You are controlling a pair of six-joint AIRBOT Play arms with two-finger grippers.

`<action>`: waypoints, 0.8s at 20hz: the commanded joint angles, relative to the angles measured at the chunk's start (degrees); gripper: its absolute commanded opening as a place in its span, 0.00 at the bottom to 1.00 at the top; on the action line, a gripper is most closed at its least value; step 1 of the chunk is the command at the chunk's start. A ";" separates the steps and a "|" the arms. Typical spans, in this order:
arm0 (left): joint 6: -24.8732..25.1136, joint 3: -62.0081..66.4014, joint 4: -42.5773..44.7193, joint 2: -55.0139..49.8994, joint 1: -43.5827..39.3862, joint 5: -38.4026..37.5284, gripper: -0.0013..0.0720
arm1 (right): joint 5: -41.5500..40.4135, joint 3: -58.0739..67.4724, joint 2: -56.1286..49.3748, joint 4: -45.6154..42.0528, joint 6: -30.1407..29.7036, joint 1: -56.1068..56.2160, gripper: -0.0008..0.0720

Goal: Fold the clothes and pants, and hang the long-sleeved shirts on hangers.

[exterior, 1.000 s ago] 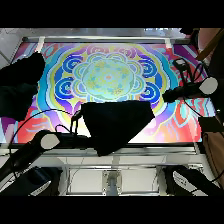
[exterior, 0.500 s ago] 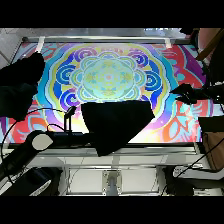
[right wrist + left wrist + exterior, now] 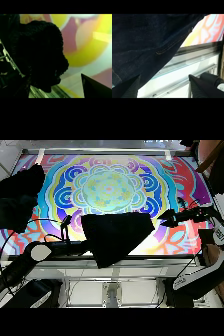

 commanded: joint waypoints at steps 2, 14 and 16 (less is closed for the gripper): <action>-0.26 0.02 0.02 0.04 0.22 0.22 0.96 | -0.70 0.55 -4.63 0.81 -3.34 6.40 0.97; -0.24 0.02 0.04 0.04 0.20 0.22 0.96 | -0.31 11.41 -4.61 2.14 1.42 4.61 0.95; -0.24 0.02 0.02 0.04 0.17 0.22 0.96 | 1.01 11.39 -4.61 2.82 1.42 4.00 0.95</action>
